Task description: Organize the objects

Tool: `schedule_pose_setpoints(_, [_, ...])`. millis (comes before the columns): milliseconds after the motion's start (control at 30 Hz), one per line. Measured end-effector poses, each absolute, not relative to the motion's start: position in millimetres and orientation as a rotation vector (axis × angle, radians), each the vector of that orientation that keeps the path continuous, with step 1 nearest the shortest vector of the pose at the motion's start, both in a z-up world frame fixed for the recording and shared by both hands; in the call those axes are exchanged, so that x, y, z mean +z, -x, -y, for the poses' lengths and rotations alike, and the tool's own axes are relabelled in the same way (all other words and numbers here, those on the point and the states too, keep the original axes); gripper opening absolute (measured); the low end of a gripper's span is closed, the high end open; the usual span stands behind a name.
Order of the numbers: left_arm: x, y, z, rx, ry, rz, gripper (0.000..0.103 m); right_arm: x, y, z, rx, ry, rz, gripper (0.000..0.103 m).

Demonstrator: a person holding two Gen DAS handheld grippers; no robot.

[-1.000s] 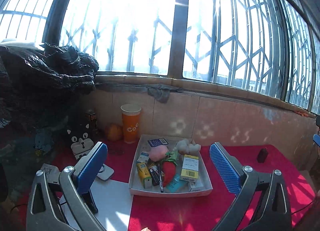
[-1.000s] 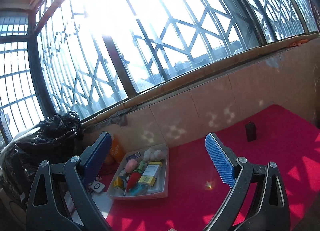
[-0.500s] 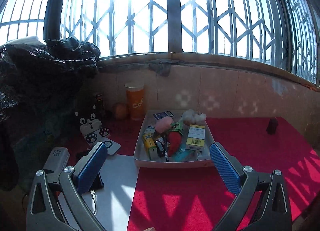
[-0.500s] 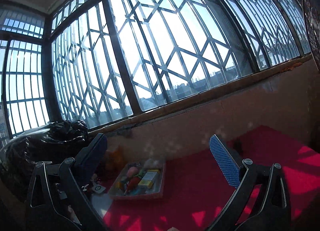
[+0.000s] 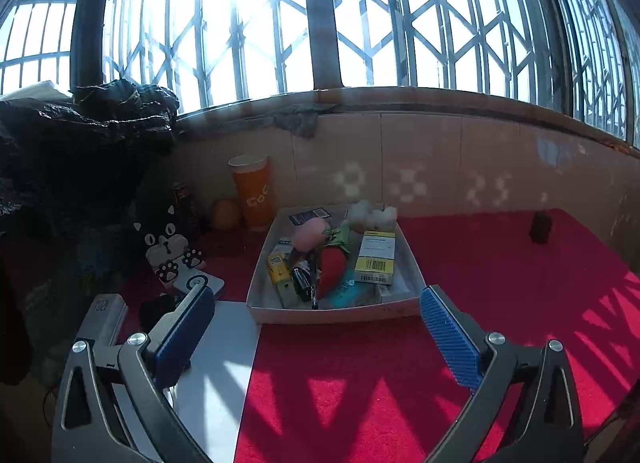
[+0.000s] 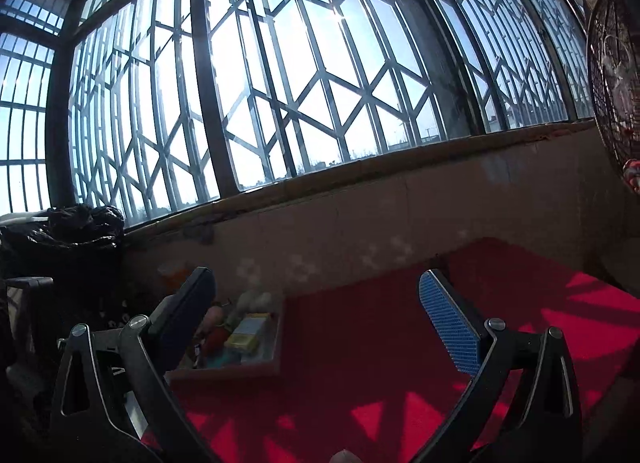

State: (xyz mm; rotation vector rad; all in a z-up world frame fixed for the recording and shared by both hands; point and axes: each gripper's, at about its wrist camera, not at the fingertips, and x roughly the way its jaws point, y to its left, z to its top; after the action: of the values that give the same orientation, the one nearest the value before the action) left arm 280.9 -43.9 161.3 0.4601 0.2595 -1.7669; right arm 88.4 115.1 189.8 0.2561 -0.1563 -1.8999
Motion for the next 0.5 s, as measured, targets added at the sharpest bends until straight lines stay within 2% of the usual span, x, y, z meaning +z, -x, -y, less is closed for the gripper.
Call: schedule_pose_setpoints(500, [145,-282,56,-1.755,-0.497,-0.335,0.103,185,-92,-110,-1.898,-0.262,0.123,0.103])
